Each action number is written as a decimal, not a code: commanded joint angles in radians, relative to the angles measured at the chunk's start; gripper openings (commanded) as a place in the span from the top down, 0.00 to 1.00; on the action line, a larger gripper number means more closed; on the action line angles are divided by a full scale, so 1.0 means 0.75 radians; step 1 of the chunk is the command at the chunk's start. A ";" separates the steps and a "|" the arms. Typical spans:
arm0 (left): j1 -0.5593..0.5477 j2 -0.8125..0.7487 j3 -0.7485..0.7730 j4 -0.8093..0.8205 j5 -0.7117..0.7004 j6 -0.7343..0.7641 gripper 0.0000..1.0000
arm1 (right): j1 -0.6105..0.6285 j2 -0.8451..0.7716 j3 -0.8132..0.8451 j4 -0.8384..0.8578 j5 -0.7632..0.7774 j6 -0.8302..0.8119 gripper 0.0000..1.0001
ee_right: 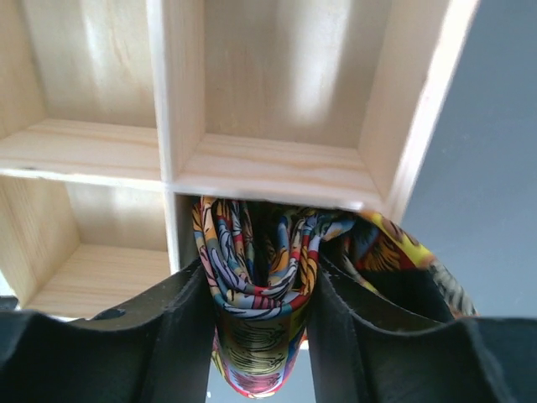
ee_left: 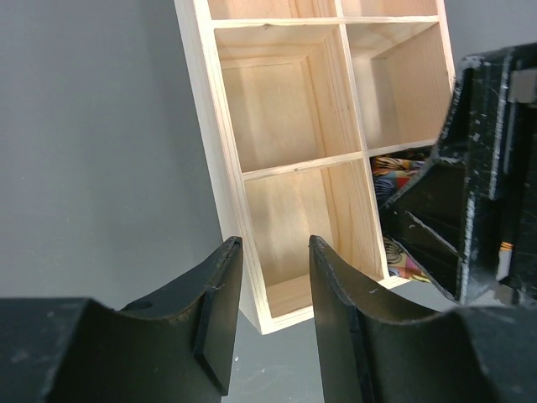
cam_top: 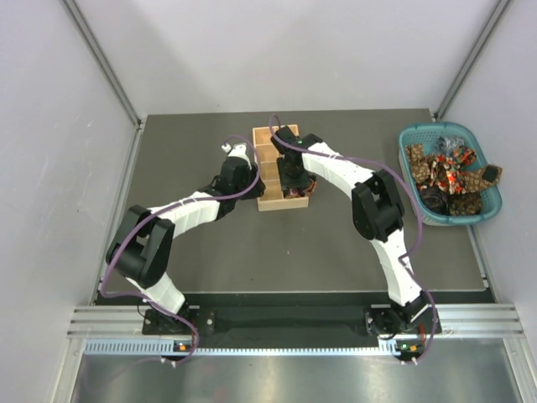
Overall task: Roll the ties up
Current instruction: Place the rolled tie into the container
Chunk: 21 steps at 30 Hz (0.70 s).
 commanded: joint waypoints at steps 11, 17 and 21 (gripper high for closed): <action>-0.010 -0.026 0.074 -0.007 0.015 0.036 0.57 | -0.006 0.057 0.151 -0.032 -0.007 -0.047 0.47; -0.010 -0.085 0.078 -0.050 -0.012 0.051 0.57 | -0.010 -0.090 0.196 -0.052 0.032 -0.049 0.37; -0.010 -0.114 0.080 -0.075 -0.024 0.063 0.56 | -0.012 -0.152 0.225 -0.054 0.026 -0.057 0.34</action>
